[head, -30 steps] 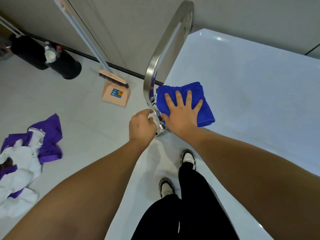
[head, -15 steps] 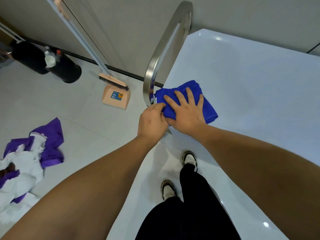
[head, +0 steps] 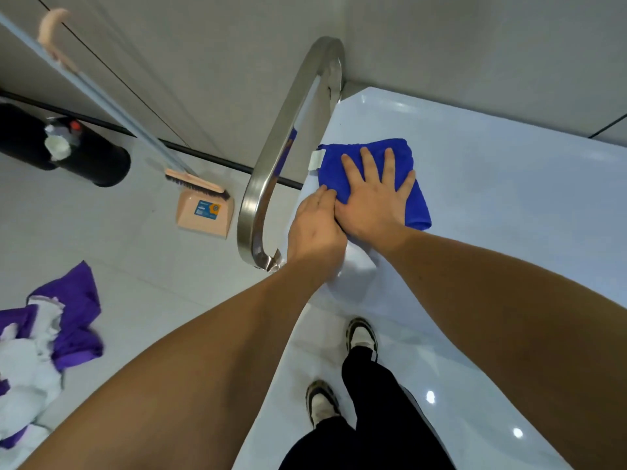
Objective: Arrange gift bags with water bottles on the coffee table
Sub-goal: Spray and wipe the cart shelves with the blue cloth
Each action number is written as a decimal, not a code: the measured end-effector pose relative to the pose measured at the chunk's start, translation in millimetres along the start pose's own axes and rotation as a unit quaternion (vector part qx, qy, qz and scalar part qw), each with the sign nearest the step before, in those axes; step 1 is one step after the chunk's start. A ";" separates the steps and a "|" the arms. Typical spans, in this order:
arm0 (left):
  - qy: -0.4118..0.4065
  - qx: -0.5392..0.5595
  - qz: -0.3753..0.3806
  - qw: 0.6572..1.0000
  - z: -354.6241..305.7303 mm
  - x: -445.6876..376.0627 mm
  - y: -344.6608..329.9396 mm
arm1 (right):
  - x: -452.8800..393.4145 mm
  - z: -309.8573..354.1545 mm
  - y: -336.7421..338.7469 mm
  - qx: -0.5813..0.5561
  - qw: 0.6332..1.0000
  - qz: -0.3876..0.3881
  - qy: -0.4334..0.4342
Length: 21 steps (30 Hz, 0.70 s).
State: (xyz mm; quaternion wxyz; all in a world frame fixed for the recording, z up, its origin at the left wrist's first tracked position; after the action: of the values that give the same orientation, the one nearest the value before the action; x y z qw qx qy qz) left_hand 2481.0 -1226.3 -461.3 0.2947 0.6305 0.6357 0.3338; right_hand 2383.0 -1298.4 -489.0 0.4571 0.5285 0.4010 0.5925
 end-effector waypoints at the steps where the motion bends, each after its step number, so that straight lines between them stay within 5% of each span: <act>1: 0.006 0.011 -0.005 1.000 0.0 -8.6 -3.0 | -8.8 0.3 1.2 -0.001 1.000 -0.002 -0.004; 5: 0.020 0.068 -0.063 0.995 1.4 -39.7 -11.6 | -48.1 4.0 10.5 -0.016 1.000 -0.004 -0.018; 8: 0.035 0.000 -0.061 0.997 3.5 -48.1 -20.9 | -78.0 11.6 17.7 -0.039 0.998 -0.004 -0.053; 14: -0.007 -0.157 0.078 0.985 -4.7 -39.0 -33.6 | -113.9 27.4 28.7 -0.071 0.989 -0.012 -0.127; 21: -0.048 -0.226 0.145 0.962 -20.3 -44.6 -40.7 | -110.4 20.0 26.9 -0.057 0.993 -0.009 -0.105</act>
State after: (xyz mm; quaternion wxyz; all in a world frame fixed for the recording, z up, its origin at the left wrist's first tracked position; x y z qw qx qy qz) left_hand 2441.6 -1271.2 -483.5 0.4079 0.6486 0.4305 0.4771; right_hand 2402.3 -1412.2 -489.5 0.5310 0.5573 0.3212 0.5517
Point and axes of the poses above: each hand's wrist, its own x-axis away from the middle knuckle, its own y-axis out of the back of the hand, z = x × y, the point moved 1 cm from there along -x, towards the middle knuckle, and after that the axes turned 13 degrees about -y, right-handed, at the moved point
